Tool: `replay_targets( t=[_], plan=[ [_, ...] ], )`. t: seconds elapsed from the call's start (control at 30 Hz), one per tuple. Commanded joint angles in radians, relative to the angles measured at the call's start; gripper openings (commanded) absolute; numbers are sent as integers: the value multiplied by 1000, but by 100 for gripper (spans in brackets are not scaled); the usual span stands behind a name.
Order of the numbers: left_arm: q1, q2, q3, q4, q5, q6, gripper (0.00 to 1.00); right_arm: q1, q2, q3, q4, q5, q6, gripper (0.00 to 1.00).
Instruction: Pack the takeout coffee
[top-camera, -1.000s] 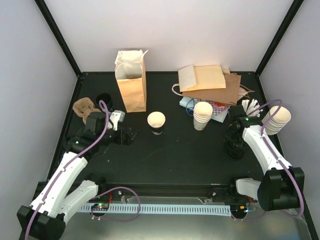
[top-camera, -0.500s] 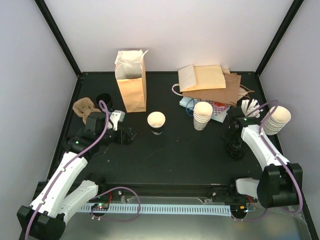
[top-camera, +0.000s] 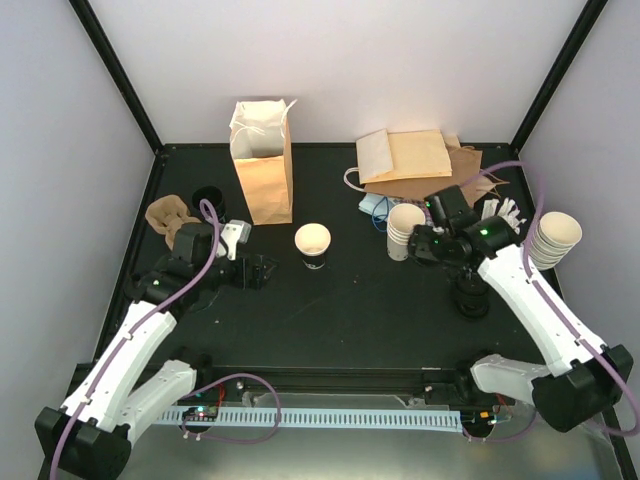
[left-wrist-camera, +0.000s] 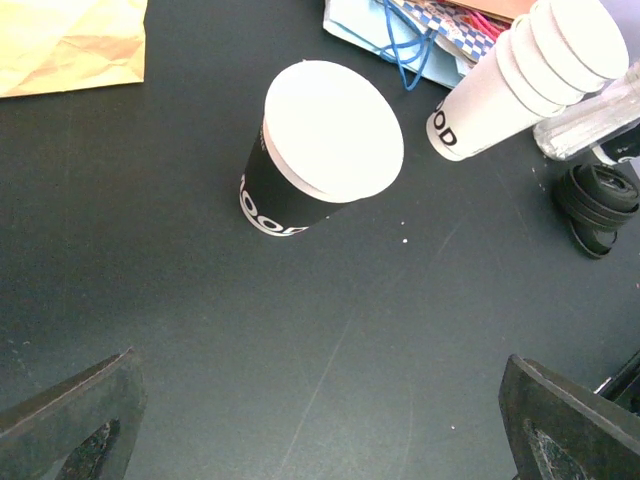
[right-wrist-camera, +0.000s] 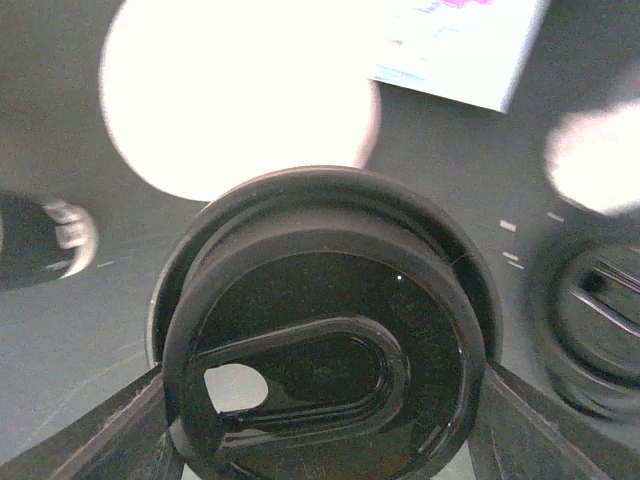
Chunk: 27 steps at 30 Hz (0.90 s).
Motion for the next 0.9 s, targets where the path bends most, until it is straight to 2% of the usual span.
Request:
replay_targets(
  t=[0.0,0.03,0.23,0.57,0.87],
  plan=[
    [7,18,3,37,17,-10,99,173,65,140,18,-28,-45,64],
    [9,25,4,40,13,-20,99,228,90,177,36,-31,-58,63],
    [67,96,39,44,32,-78,99,365,289,322,103,-51,-161,64],
    [163,227,64,157,238,-169,99,402,565,527,127,-139,-347,68],
    [208,356,57,307,339,-255,95,420,720,631,134,-117,-375,68]
  ],
)
